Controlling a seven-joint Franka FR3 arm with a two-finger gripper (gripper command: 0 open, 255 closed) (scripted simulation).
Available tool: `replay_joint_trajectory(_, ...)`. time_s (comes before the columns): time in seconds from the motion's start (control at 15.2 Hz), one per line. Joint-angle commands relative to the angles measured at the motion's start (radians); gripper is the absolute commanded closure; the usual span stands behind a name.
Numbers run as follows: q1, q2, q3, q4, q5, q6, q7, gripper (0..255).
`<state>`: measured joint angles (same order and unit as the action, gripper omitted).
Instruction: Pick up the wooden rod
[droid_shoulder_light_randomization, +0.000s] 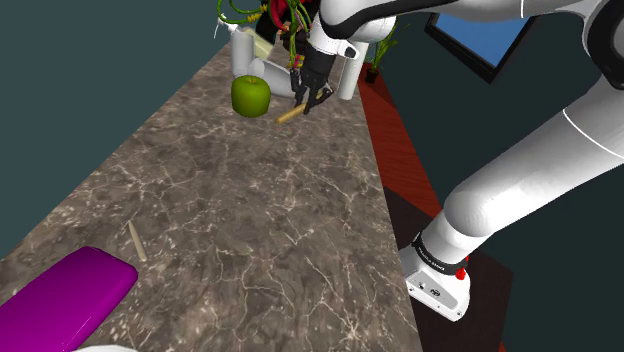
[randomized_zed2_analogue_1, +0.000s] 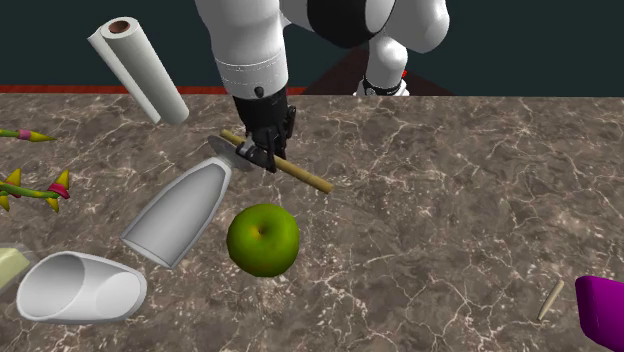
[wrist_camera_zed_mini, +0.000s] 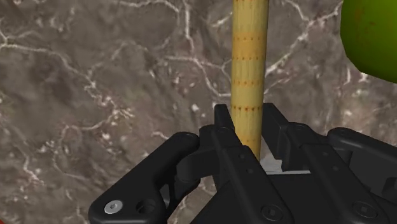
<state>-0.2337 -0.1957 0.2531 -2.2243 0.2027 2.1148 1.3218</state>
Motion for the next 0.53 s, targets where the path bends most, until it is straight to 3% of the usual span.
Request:
replay_joint_trajectory(0.0, 0.001, -0.007, 0.001, 0.022, -0.001, -0.029, 0.007, 255)
replay_joint_trajectory(0.46, -0.001, -0.023, -0.004, 0.076, -0.005, -0.098, 0.014, 255)
